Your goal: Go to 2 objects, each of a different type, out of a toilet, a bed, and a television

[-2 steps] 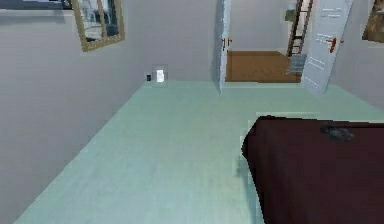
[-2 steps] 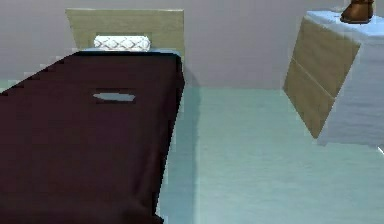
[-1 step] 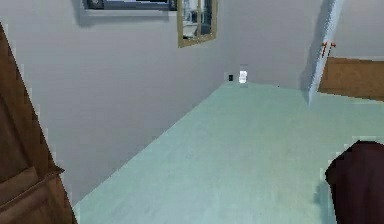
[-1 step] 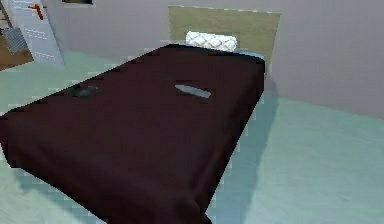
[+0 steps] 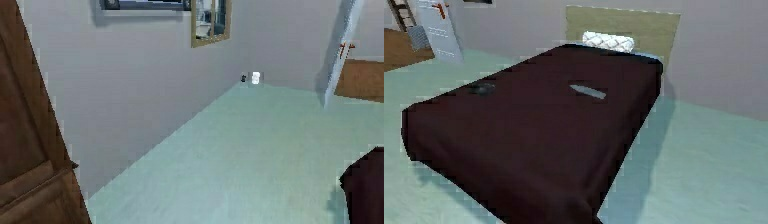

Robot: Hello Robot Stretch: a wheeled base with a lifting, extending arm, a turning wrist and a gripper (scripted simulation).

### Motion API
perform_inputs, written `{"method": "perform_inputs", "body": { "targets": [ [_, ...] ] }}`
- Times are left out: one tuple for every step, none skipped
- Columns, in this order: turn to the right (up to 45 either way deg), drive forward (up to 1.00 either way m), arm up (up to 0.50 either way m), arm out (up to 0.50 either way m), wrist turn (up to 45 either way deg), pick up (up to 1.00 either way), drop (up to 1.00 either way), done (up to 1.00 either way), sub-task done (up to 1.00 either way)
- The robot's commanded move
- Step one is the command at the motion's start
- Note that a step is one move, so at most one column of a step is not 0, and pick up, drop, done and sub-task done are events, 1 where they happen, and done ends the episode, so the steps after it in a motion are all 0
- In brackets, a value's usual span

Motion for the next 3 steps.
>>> {"method": "perform_inputs", "body": {
  "targets": [
    [0.0,0.65,0.0,0.0,0.0,0.0,0.0,0.0,0.0],
    [-27.0,0.0,0.0,0.0,0.0,0.0,0.0,0.0,0.0],
    [0.0,0.25,0.0,0.0,0.0,0.0,0.0,0.0,0.0]
  ]
}}
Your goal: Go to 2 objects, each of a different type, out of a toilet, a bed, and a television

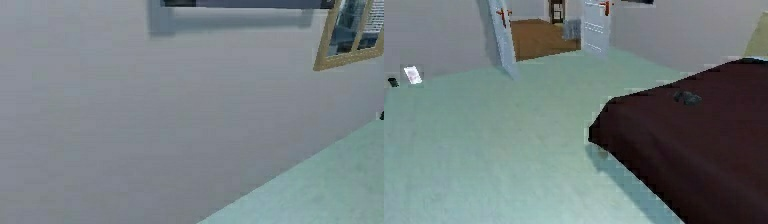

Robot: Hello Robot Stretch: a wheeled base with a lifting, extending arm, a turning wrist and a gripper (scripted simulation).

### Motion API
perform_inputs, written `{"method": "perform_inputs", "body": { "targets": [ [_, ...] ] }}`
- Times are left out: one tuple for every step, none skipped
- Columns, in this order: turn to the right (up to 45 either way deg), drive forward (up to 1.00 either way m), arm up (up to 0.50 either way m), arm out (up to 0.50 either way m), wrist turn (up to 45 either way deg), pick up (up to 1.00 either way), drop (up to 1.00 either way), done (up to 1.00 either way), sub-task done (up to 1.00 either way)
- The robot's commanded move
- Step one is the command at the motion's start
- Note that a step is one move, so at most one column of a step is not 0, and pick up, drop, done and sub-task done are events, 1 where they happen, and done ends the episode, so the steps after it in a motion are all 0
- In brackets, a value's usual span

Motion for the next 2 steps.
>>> {"method": "perform_inputs", "body": {
  "targets": [
    [12.0,0.0,0.0,0.0,0.0,0.0,0.0,0.0,0.0],
    [0.0,0.0,0.0,0.0,0.0,0.0,0.0,1.0,0.0]
  ]
}}
